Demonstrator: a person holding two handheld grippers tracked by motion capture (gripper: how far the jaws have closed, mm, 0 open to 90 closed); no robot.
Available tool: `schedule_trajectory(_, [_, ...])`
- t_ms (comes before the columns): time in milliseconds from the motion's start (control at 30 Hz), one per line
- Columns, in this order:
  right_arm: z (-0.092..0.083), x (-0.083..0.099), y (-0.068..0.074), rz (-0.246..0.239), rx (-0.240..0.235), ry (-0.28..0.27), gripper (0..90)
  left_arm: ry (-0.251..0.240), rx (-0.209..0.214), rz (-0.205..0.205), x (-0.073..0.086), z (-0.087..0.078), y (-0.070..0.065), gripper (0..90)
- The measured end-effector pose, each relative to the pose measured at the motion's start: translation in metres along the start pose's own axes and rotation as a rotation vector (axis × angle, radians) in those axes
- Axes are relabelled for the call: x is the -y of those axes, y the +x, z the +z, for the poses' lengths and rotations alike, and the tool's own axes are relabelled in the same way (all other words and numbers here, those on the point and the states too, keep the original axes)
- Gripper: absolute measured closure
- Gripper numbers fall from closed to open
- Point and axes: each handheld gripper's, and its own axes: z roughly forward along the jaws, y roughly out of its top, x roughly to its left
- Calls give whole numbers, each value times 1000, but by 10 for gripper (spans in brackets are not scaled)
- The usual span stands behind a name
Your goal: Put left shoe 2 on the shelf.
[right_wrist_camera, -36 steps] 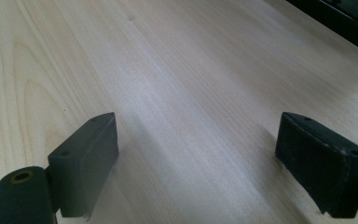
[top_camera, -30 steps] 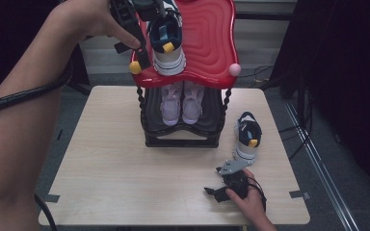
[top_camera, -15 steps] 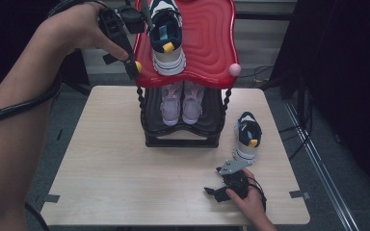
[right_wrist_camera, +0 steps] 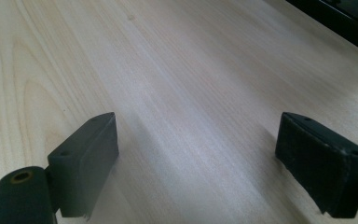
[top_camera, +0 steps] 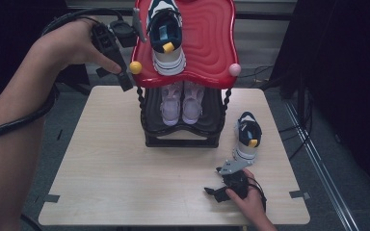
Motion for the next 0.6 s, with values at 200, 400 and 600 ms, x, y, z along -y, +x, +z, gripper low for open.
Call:
schedule_trajectory(200, [0, 0, 0, 2, 0, 2, 125, 2, 10, -15, 7, 4, 0, 223])
schedule_trajectory(400, [0, 0, 0, 1, 0, 0, 125, 0, 31, -27, 16, 17, -4, 219])
schedule_trajectory(600, [0, 0, 0, 1, 1, 1, 125, 8, 35, -36, 23, 27, -5, 219])
